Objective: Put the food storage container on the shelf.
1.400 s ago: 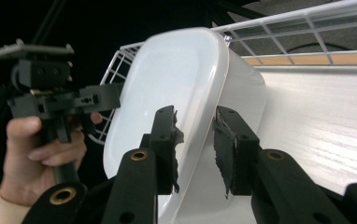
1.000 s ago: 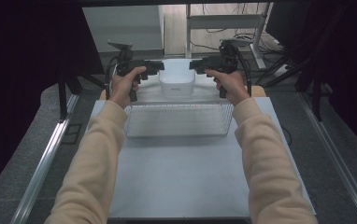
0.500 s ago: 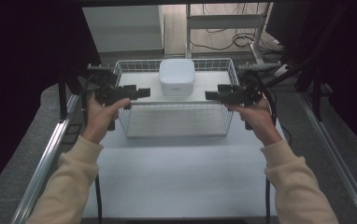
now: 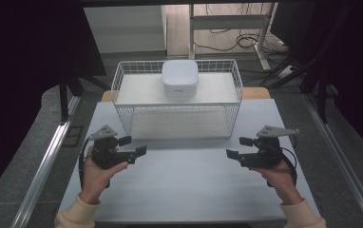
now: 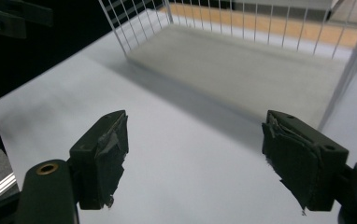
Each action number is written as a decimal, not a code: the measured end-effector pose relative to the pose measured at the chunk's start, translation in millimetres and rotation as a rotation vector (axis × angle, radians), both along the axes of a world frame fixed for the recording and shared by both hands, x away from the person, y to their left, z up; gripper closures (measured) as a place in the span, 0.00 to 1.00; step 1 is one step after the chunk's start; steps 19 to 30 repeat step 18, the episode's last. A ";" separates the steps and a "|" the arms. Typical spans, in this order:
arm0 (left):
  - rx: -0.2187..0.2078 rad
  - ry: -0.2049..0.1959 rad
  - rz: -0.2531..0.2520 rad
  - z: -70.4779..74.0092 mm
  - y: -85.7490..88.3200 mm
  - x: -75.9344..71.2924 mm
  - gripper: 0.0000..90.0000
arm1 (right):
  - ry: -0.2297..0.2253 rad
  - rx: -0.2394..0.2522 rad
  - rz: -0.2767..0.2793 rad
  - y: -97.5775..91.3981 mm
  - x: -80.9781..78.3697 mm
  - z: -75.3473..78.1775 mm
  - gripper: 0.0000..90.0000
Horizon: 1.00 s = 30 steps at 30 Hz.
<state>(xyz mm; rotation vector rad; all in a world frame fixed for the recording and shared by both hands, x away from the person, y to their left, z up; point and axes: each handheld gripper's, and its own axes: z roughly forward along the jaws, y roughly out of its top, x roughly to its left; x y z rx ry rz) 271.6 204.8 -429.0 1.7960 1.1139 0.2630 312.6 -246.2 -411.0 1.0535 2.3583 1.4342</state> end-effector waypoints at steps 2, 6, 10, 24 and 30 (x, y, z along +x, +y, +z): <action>-0.002 0.028 -0.007 -14.5 -0.7 -3.2 0.24 | 0.016 -0.014 -0.007 -2.7 -3.6 -13.3 0.25; 0.021 0.066 -0.009 -29.0 -3.8 -2.6 0.24 | 0.044 -0.059 -0.001 -1.1 -2.8 -30.9 0.25; 0.029 0.045 -0.006 -27.3 -4.8 -3.5 0.24 | 0.034 -0.062 0.005 0.4 -3.2 -29.7 0.25; 0.085 0.039 -0.006 -35.3 -10.1 -1.7 0.22 | 0.008 -0.045 -0.013 -4.3 -6.0 -29.7 0.20; 0.085 0.039 -0.006 -35.3 -10.1 -1.7 0.22 | 0.008 -0.045 -0.013 -4.3 -6.0 -29.7 0.20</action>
